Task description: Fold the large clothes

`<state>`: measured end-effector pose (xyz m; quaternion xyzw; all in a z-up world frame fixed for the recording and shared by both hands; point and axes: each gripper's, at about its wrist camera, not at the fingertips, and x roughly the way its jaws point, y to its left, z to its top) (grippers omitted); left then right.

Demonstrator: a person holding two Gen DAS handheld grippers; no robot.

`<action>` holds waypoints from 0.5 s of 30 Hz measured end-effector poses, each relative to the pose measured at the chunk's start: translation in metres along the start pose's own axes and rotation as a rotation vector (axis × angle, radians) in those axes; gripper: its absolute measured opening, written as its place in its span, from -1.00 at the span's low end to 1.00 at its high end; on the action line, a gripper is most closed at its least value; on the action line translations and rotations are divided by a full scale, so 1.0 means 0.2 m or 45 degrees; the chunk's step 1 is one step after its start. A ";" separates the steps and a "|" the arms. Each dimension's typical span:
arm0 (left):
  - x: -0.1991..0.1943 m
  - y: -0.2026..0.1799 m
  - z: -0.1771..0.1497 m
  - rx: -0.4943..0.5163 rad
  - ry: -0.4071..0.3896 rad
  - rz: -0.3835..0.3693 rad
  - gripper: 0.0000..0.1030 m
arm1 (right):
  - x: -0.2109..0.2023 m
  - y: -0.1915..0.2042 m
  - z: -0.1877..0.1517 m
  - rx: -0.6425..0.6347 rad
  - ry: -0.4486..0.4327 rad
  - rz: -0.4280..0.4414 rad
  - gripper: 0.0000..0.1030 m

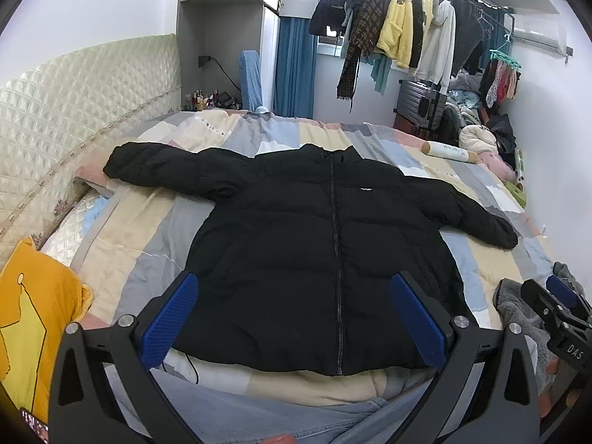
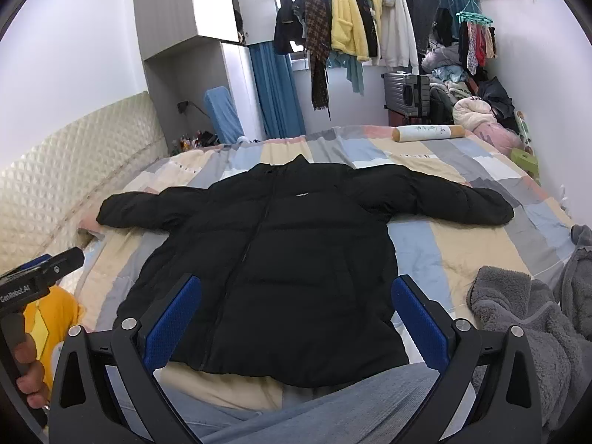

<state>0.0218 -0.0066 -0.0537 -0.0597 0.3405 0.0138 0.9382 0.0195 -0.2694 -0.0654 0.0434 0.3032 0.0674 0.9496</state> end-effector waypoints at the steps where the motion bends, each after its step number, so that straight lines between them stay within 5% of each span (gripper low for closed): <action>1: -0.01 -0.01 -0.01 0.002 -0.003 0.006 1.00 | 0.00 0.00 -0.01 0.001 0.000 0.001 1.00; 15: 0.00 -0.01 -0.02 -0.007 0.003 0.010 1.00 | -0.02 -0.03 -0.02 0.018 -0.011 -0.010 1.00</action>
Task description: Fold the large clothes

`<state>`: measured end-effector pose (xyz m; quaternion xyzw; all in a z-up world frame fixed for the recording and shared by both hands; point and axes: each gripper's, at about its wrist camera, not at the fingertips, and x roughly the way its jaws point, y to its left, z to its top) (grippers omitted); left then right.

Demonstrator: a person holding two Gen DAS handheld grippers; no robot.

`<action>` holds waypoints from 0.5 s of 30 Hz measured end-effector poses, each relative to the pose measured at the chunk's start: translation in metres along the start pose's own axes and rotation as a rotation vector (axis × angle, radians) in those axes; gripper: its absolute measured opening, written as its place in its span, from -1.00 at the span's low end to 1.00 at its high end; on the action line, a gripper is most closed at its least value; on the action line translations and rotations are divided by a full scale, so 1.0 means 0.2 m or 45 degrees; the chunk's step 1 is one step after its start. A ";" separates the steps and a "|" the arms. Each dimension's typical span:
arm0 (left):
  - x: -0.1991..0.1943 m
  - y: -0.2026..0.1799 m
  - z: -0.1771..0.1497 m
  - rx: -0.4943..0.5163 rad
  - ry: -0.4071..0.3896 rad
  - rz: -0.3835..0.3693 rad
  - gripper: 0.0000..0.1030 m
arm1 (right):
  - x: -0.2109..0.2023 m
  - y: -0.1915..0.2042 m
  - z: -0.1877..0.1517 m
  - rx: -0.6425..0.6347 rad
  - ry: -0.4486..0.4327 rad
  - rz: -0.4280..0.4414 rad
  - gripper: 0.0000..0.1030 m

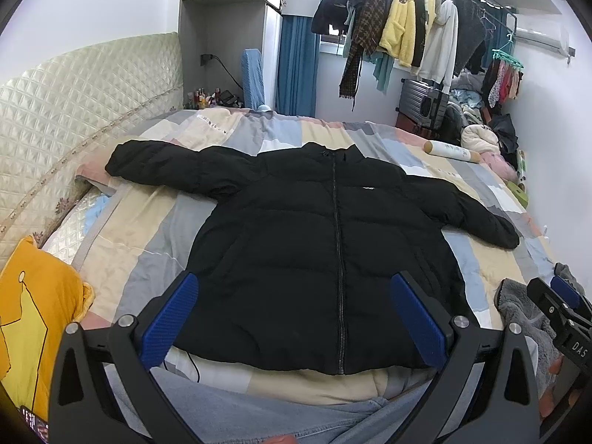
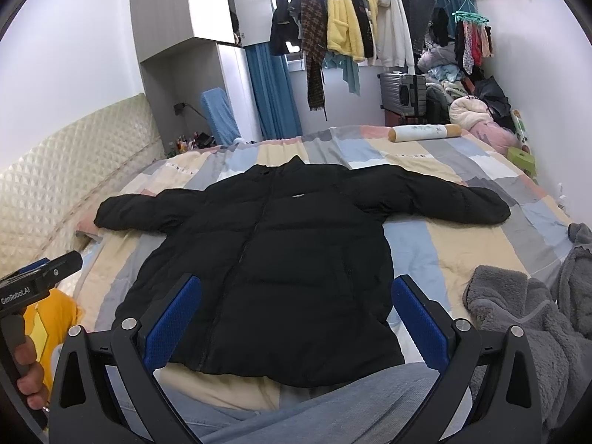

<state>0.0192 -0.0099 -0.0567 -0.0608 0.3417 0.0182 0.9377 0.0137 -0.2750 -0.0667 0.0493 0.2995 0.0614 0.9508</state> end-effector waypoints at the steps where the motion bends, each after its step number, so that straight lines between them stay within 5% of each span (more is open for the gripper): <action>1: 0.00 0.00 0.00 -0.002 0.002 0.000 1.00 | 0.00 0.00 0.00 0.000 0.001 0.001 1.00; 15: 0.00 -0.03 0.03 -0.003 -0.004 -0.017 1.00 | 0.00 -0.02 0.04 0.011 -0.003 0.004 1.00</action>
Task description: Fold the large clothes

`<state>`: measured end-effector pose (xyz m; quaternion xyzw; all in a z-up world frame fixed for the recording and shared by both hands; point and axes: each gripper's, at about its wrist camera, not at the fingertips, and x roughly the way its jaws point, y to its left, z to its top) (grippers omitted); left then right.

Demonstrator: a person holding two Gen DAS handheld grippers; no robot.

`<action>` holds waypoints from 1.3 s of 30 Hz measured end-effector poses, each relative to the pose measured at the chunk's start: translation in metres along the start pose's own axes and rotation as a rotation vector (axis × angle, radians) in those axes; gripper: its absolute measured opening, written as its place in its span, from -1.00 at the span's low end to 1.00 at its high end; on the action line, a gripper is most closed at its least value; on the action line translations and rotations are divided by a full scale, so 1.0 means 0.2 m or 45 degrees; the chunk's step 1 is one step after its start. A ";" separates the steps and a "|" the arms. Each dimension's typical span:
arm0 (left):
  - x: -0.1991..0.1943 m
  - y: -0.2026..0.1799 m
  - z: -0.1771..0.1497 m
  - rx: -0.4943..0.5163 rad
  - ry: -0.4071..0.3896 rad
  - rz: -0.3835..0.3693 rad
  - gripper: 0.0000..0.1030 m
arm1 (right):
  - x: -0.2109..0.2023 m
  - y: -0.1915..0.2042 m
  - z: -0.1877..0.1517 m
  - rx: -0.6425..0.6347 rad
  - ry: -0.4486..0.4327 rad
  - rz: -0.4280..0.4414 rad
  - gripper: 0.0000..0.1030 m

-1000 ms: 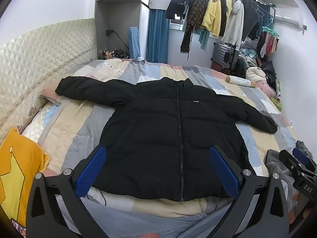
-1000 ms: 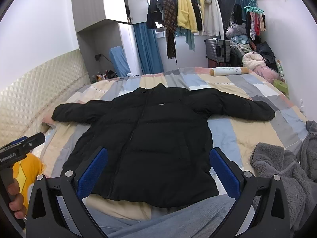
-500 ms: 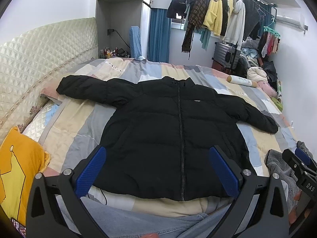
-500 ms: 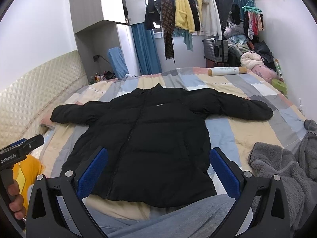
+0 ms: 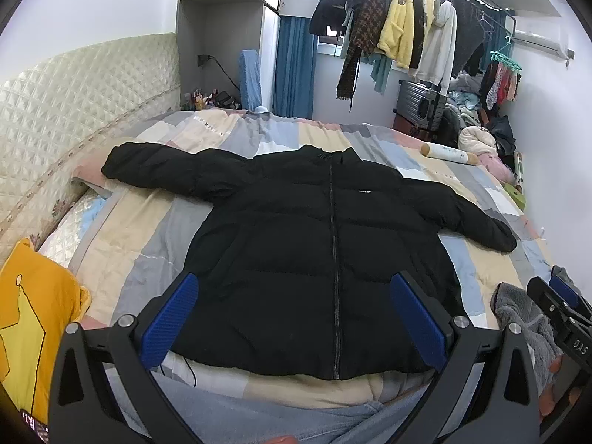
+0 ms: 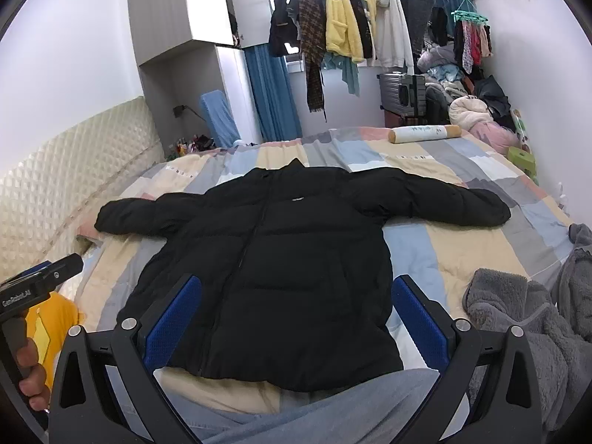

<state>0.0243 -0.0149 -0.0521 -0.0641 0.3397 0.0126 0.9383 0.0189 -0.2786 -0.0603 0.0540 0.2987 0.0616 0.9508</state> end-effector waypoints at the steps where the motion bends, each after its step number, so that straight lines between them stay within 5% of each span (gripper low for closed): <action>1: 0.00 -0.01 0.01 -0.005 -0.002 -0.008 1.00 | 0.00 0.00 0.00 -0.001 -0.002 -0.001 1.00; 19: 0.08 -0.17 0.42 0.094 -0.203 -0.152 1.00 | 0.10 -0.29 0.40 0.053 -0.151 -0.086 1.00; 31: 0.40 -0.01 0.32 -0.003 -0.168 -0.085 1.00 | 0.37 -0.69 0.58 0.028 -0.230 -0.340 1.00; 39: 0.56 -0.02 0.27 0.045 -0.161 -0.096 1.00 | 0.71 -1.04 0.59 0.149 -0.133 -0.303 1.00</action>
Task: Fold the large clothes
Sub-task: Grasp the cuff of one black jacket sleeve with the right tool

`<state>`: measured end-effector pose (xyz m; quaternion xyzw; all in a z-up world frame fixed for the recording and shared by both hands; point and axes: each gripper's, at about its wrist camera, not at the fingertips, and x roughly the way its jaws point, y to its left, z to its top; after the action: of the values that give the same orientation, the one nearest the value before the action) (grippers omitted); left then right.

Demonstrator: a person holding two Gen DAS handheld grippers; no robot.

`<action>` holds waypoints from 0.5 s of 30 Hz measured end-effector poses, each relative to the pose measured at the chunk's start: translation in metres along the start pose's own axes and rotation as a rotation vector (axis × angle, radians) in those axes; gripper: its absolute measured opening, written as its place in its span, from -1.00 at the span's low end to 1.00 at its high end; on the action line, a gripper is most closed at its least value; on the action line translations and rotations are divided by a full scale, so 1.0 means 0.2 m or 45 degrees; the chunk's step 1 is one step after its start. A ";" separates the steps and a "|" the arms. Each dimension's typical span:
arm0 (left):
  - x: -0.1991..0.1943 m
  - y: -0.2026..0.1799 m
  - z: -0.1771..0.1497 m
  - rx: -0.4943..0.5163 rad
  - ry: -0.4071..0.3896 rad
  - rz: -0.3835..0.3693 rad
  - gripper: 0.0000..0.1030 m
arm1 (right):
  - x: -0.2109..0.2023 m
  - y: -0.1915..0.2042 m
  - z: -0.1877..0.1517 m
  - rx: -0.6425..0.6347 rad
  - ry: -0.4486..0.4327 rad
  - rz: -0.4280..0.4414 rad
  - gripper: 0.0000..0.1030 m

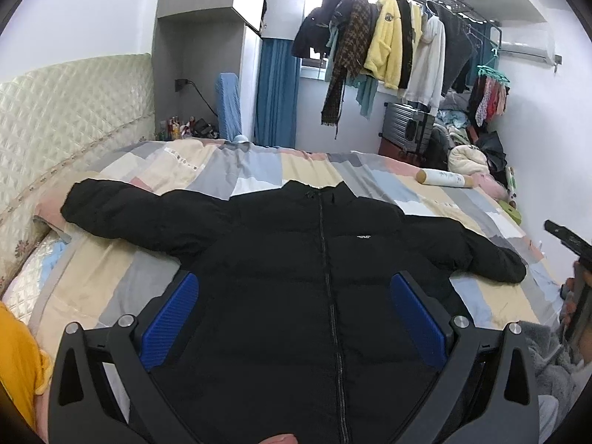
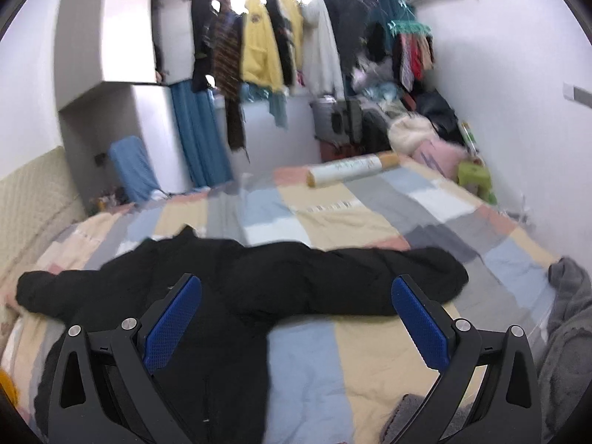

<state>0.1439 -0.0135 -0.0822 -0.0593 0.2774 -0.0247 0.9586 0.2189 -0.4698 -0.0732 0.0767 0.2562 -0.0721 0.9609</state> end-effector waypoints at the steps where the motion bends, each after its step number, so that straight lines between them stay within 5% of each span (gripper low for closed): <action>1: 0.03 0.00 -0.01 0.004 0.002 -0.008 1.00 | 0.04 -0.02 -0.01 0.003 -0.001 0.006 1.00; 8: 0.21 0.02 -0.09 0.074 0.059 0.028 1.00 | 0.41 -0.31 -0.05 0.105 -0.002 -0.072 1.00; 15: 0.40 0.10 -0.14 0.012 0.099 0.016 1.00 | 0.78 -0.82 -0.18 0.471 0.105 -0.113 0.95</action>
<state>0.1970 -0.0034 -0.1517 -0.0519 0.3148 -0.0223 0.9475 0.3056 -0.6387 -0.2013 0.2435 0.2810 -0.1571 0.9149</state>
